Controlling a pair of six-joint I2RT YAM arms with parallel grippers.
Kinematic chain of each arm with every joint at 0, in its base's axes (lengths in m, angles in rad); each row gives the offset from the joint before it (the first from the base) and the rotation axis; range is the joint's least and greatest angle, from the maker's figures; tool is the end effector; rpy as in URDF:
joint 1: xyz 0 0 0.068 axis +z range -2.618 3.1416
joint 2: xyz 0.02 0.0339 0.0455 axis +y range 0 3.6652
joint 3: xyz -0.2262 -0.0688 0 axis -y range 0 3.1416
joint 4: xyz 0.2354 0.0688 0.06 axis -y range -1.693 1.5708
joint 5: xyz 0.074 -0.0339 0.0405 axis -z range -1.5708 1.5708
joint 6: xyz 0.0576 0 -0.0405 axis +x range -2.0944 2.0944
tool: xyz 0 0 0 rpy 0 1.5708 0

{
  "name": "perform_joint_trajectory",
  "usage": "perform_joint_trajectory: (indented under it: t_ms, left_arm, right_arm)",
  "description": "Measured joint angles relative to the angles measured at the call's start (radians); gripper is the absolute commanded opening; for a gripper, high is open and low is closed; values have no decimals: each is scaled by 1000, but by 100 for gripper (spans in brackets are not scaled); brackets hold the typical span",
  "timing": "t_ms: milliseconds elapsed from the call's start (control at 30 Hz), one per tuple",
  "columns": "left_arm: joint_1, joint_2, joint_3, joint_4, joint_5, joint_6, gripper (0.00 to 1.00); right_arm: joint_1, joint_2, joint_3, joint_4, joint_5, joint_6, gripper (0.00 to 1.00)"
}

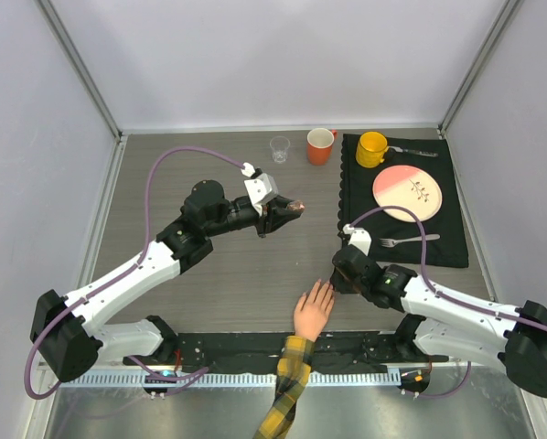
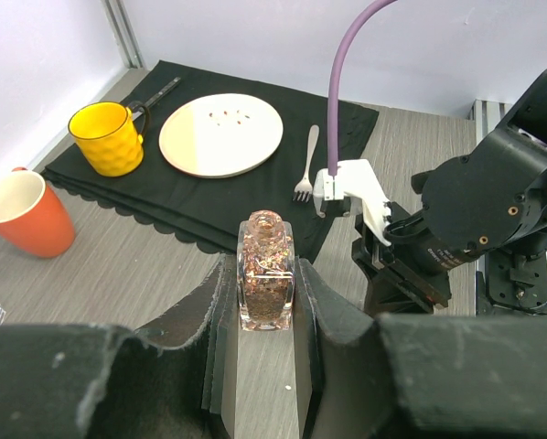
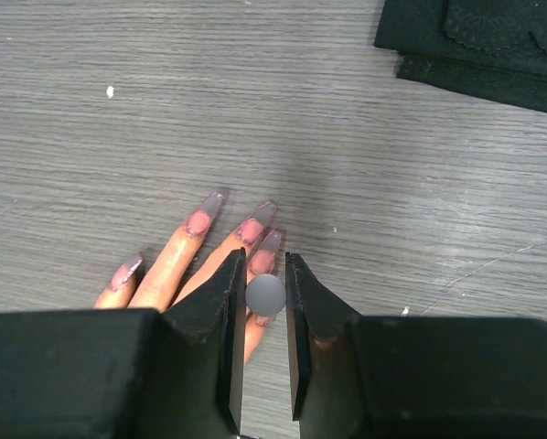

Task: Paint the nails

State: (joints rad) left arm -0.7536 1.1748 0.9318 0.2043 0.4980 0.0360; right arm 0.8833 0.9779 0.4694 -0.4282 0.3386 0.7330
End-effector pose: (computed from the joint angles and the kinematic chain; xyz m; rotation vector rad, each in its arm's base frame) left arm 0.2001 -0.2255 0.3190 1.0021 1.3609 -0.9454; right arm 0.1445 0.1459 0.1355 -0.0470 2.4554 0.2921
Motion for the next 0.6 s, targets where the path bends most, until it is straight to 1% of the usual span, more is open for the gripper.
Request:
perform_joint_trajectory:
  t_ms: [600]
  left_arm:
    - [-11, -5, 0, -1, 0, 0, 0]
  right_arm:
    - [0, -54, -4, -54, -38, 23, 1]
